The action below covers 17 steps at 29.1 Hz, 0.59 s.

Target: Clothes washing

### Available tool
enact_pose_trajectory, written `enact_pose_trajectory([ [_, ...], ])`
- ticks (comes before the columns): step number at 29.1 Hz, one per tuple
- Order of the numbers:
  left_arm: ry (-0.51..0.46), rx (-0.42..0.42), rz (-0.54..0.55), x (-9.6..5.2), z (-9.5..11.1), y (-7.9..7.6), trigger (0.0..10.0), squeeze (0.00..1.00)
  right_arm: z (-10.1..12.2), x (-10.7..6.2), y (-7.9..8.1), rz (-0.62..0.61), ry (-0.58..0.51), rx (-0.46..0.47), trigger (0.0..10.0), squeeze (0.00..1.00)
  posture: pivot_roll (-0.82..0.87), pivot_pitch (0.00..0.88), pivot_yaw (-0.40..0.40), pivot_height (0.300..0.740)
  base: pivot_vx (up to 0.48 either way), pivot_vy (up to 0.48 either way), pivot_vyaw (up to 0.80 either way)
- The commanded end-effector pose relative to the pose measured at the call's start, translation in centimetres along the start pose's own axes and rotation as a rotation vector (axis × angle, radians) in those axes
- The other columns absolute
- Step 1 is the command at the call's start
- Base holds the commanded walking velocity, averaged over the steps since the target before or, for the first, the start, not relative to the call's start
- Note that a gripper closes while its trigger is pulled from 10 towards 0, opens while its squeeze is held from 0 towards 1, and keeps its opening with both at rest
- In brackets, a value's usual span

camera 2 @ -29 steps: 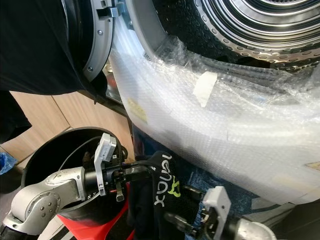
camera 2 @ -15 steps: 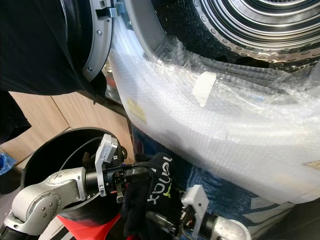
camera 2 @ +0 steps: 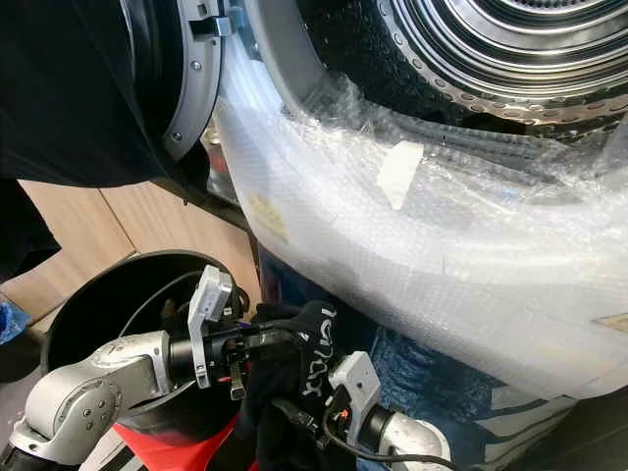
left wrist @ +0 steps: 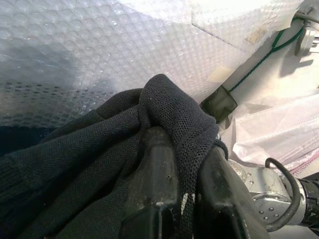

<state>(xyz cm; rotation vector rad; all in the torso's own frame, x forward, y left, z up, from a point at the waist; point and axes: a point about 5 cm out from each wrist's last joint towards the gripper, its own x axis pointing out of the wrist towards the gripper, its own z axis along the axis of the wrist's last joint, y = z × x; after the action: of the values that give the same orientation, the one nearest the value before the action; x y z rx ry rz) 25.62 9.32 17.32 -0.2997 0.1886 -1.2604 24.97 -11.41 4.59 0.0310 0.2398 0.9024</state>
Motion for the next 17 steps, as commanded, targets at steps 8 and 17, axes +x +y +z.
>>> enact_pose_trajectory([
  [8, -0.046, 0.045, -0.025, 0.1, 1.6, -0.4, 0.0, 0.00, 0.9, 1.1, -1.2, -0.170, -0.077, 0.063, 10.0, 0.00, 0.15, 0.130, 0.076, 0.740, 0.000, 0.000, 0.00],
  [17, -0.051, 0.050, -0.032, 0.2, 1.9, -0.3, 0.0, 0.00, 2.8, 2.9, 1.3, 0.038, -0.199, 0.137, 10.0, 0.00, 0.15, 0.131, 0.080, 0.740, 0.000, 0.000, 0.00],
])
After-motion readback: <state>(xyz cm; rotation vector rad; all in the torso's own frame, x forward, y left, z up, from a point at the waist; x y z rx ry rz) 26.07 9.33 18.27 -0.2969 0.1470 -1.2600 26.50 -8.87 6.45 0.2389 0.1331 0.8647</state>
